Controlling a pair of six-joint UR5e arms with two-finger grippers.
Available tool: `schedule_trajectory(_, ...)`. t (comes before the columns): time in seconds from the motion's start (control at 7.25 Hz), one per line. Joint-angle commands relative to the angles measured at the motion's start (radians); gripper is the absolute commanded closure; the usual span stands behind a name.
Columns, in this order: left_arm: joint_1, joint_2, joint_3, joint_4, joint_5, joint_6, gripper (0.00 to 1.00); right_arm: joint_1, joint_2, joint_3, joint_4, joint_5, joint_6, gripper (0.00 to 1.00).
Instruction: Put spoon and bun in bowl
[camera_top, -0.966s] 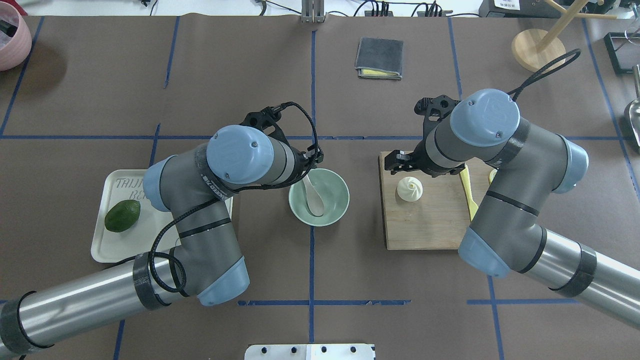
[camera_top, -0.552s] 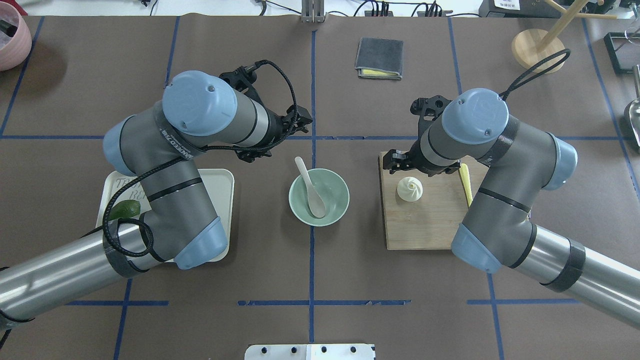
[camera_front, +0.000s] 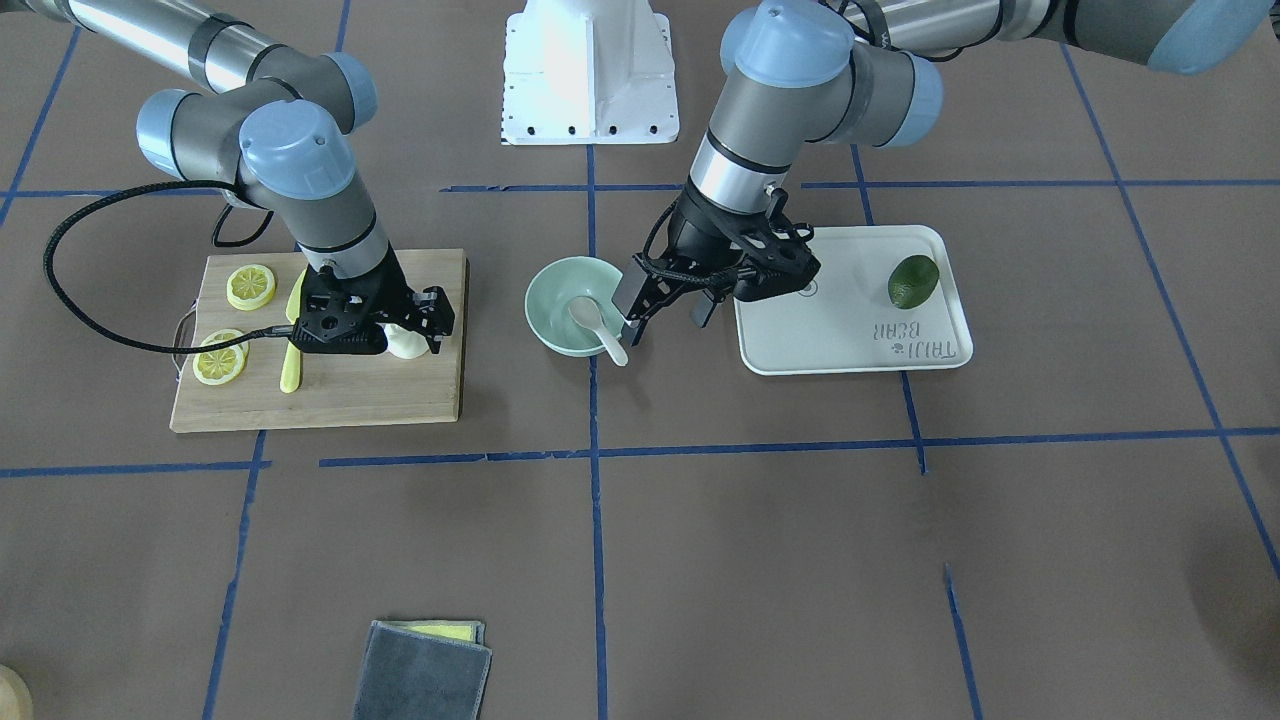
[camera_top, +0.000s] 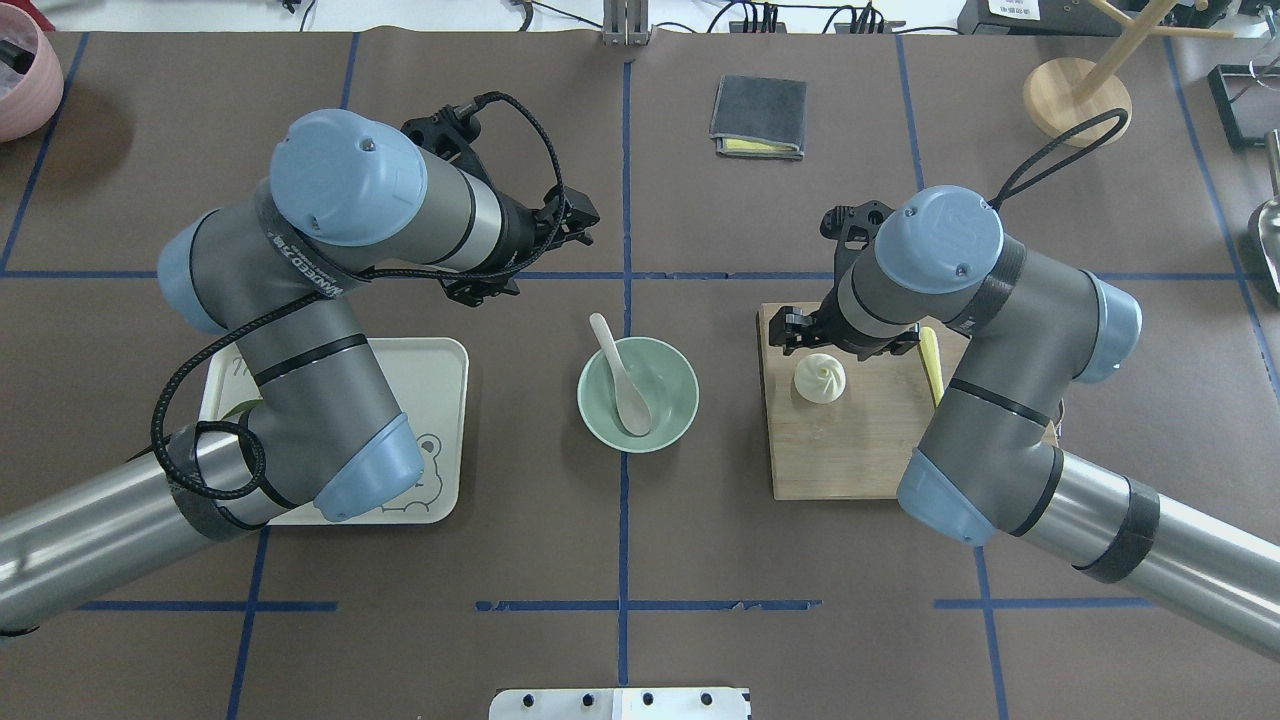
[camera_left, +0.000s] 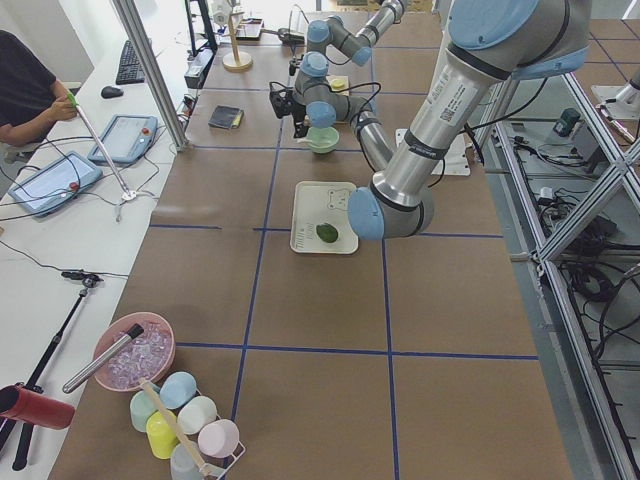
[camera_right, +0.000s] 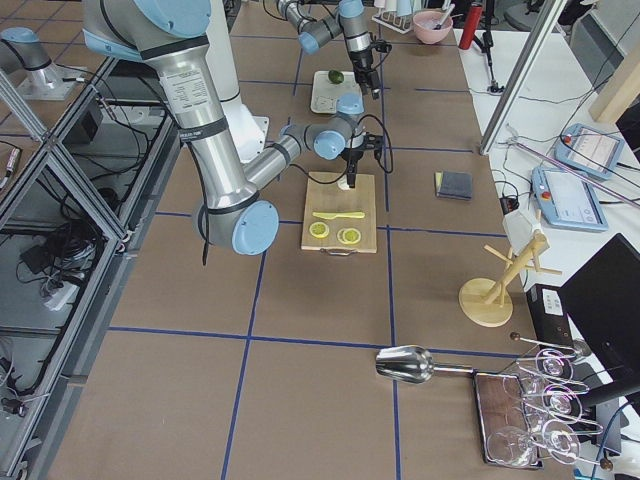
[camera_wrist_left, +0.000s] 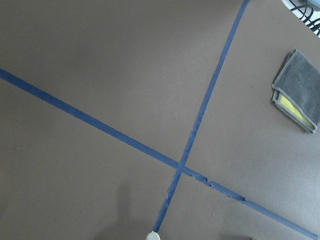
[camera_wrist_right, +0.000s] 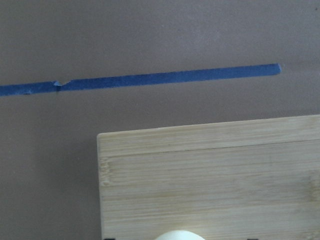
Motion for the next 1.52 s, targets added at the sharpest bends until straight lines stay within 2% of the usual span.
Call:
schedule_trajectory(0.0,-0.043,0.017,-0.042,0.069,-0.024,0.081,0.00,-0.014,-0.001,0.002,-0.006,0.003,0.001,0.51)
schedule_trajectory(0.14,-0.064,0.017,-0.046,0.094,-0.026,0.118,0.00,-0.018,-0.003,0.003,-0.009,0.005,-0.001,0.86)
schedule_trajectory(0.28,-0.086,0.035,-0.046,0.109,-0.053,0.188,0.00,-0.018,-0.004,0.006,-0.011,0.006,-0.001,1.00)
schedule_trajectory(0.41,-0.145,0.079,-0.055,0.110,-0.125,0.278,0.00,-0.018,-0.001,0.014,-0.011,0.011,-0.003,1.00)
schedule_trajectory(0.83,-0.292,0.246,-0.087,0.111,-0.150,0.618,0.00,-0.001,0.002,0.124,-0.060,0.009,-0.004,1.00)
schedule_trajectory(1.38,-0.524,0.520,-0.086,0.084,-0.154,1.316,0.00,-0.030,0.161,0.091,-0.048,-0.003,0.080,1.00)
